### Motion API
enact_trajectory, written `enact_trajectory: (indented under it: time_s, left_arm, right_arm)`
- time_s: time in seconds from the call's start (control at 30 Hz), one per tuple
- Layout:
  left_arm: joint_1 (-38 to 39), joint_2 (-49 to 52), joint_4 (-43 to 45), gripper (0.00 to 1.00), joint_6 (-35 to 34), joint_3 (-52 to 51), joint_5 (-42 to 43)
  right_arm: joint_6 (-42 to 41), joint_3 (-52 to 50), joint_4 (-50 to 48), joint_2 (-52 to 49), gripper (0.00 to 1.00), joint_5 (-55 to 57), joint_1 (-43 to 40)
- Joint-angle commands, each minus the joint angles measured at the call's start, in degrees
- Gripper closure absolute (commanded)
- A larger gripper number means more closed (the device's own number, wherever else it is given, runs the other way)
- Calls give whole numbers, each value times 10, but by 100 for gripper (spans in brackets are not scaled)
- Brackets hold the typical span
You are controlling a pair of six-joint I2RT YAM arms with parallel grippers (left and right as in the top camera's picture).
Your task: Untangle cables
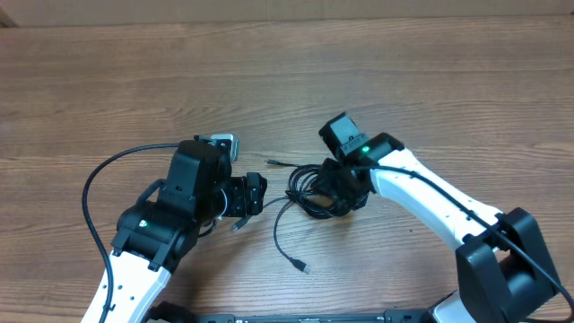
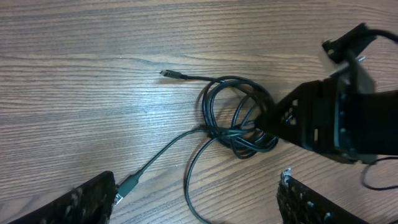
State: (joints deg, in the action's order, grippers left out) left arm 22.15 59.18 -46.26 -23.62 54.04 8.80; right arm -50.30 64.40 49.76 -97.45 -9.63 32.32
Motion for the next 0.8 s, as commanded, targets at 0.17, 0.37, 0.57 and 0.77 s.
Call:
enact_trajectory:
  time_s: [0.17, 0.37, 0.57, 0.77]
  left_arm:
    - [4, 0, 2, 17, 3, 5, 1]
    - [4, 0, 3, 16, 3, 5, 0]
    - [4, 0, 9, 16, 3, 5, 0]
    - [4, 0, 11, 16, 3, 5, 0]
  right_arm:
    - [-51, -30, -52, 3, 46, -9, 3]
    - [-84, -40, -78, 3, 46, -10, 3]
    - [-128, -43, -96, 3, 59, -9, 9]
    - [-134, -43, -129, 2, 96, -5, 30]
